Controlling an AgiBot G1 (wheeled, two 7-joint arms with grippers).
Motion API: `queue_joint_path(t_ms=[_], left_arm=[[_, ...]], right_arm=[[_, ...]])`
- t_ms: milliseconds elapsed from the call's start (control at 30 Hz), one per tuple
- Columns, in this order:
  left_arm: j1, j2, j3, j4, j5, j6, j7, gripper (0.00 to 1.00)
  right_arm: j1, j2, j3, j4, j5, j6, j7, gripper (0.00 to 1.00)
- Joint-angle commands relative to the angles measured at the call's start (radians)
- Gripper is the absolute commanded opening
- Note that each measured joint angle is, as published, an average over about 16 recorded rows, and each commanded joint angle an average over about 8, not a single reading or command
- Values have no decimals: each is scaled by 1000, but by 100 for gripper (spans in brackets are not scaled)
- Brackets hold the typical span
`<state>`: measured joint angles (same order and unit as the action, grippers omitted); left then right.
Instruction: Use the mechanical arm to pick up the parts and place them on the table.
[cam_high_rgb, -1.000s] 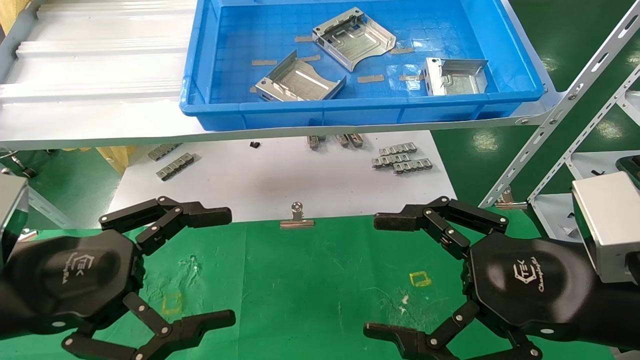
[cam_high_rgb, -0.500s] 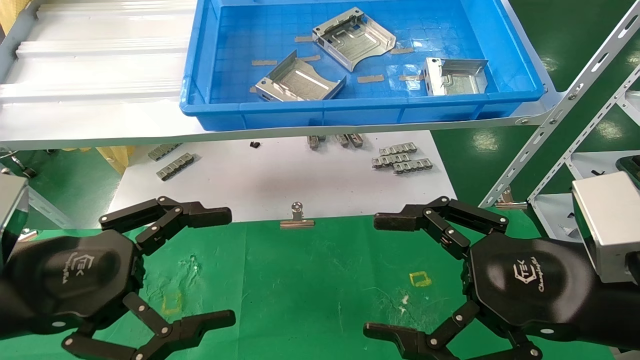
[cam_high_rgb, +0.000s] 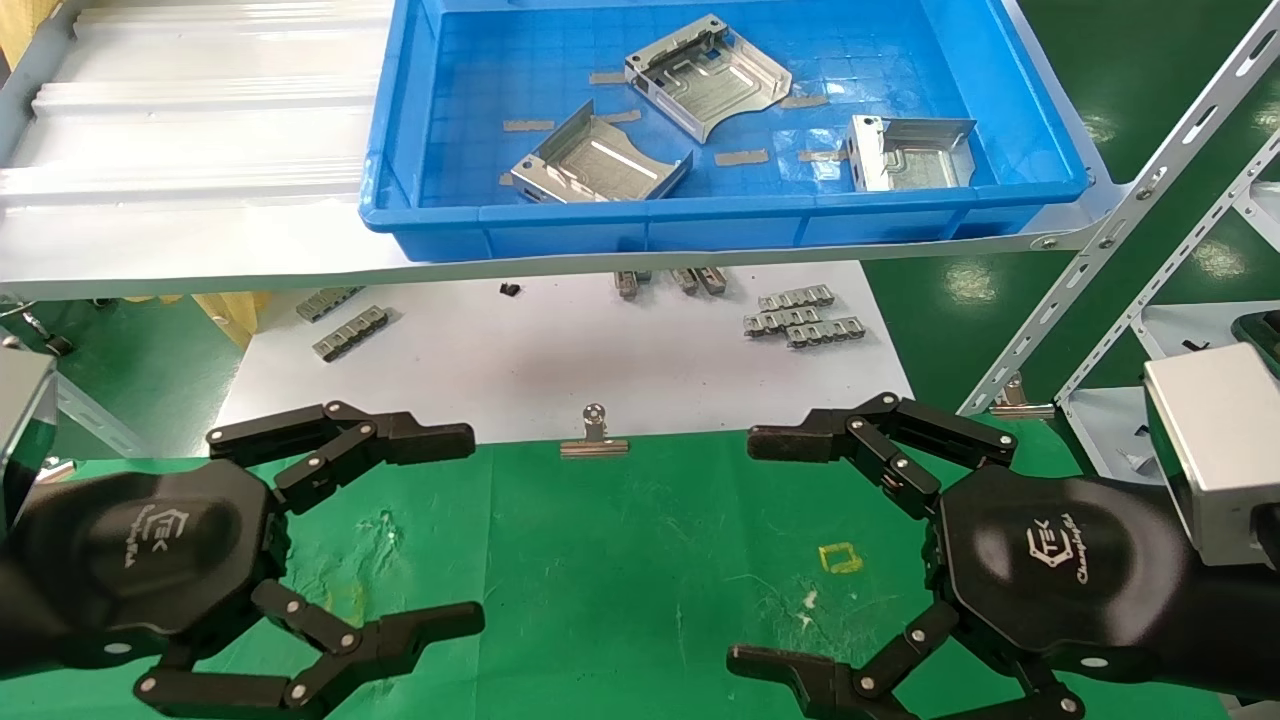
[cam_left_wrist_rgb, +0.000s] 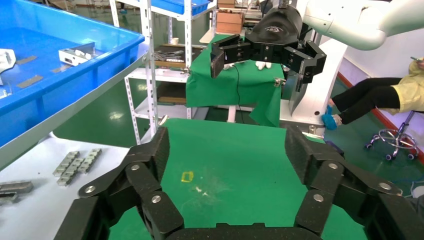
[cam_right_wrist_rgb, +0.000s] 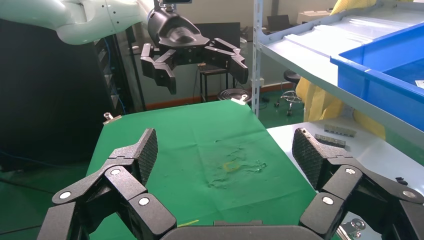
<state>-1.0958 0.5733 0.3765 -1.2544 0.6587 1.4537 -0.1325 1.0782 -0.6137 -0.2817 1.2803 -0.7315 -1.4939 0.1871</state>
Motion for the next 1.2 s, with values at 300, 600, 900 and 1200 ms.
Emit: queue_joint_path(t_ms=[300,600,900,1200], left_arm=[[0,0,0,0,0,0,0,0],[0,0,0,0,0,0,0,0],[0,0,0,0,0,0,0,0],[0,0,0,0,0,0,0,0]], right_arm=[[0,0,0,0,0,0,0,100],[79,-53,-4,-13,-53,99,8,100],[383,-286,-114,-212,-327,385,63,100],[653,-546,-274,-574,-622,573,65,69]])
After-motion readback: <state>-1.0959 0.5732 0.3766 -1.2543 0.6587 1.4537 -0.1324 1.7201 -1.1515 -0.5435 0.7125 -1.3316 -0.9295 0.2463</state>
